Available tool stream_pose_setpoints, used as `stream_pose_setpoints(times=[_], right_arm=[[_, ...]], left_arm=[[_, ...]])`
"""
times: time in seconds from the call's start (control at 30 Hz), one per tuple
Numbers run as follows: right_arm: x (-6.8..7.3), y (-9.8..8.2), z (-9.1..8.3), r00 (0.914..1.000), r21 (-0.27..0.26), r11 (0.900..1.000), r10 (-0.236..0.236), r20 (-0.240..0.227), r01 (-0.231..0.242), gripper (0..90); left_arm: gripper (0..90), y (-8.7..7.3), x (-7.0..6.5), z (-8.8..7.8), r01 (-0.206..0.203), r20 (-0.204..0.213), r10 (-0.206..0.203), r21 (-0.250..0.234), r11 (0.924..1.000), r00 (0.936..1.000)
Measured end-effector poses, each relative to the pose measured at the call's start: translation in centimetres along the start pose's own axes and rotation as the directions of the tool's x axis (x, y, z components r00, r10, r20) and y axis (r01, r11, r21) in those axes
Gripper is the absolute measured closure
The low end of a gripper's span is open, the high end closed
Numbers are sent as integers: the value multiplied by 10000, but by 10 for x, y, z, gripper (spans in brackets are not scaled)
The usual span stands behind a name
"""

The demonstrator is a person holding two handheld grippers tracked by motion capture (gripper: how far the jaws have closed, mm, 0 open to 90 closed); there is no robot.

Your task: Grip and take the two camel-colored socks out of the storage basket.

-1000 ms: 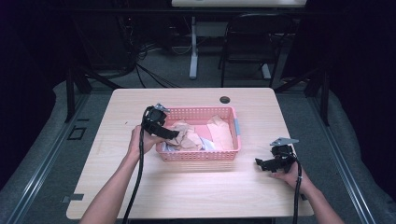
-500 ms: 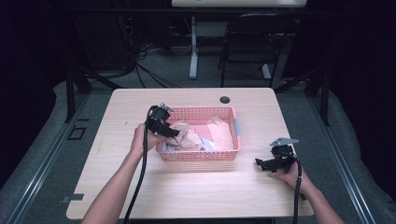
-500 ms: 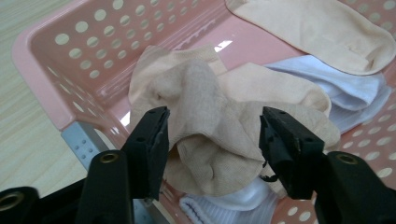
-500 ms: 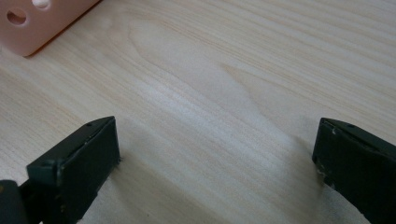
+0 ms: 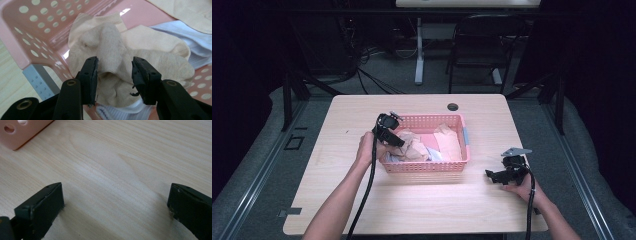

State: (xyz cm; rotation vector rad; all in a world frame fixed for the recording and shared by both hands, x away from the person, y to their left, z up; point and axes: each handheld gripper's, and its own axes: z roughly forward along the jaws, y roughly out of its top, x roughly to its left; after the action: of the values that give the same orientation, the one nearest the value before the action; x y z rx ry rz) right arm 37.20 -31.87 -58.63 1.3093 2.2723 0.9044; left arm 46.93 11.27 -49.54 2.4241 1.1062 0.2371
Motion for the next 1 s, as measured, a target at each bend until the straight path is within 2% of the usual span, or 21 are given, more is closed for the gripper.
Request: stream_pose_setpoints(times=[0.13,0.27,0.43,0.6,0.77,1.0], right_arm=[[0,0,0,10000,6,10000,3,7,-3,0],[0,0,0,10000,-1,10000,-1,-13,1,0],[0,0,0,10000,4,10000,1,-3,-1,0],[0,0,0,10000,7,10000,-1,1,1,0],[0,0,0,10000,3,10000,1,-1,-1,0],[0,0,0,10000,5,10000,-5,-8,5,0]], left_arm=[[593,0,-1,3,39,25,-39,224,9997,10000],[713,0,-2,4,68,-87,-64,466,9989,9999],[841,1,-3,3,11,-97,-6,531,9986,10000],[861,1,-5,-2,-142,24,142,441,9989,9999],[867,4,-6,-14,-338,221,331,321,9989,9992],[869,10,-6,-27,-516,263,512,121,9986,9983]])
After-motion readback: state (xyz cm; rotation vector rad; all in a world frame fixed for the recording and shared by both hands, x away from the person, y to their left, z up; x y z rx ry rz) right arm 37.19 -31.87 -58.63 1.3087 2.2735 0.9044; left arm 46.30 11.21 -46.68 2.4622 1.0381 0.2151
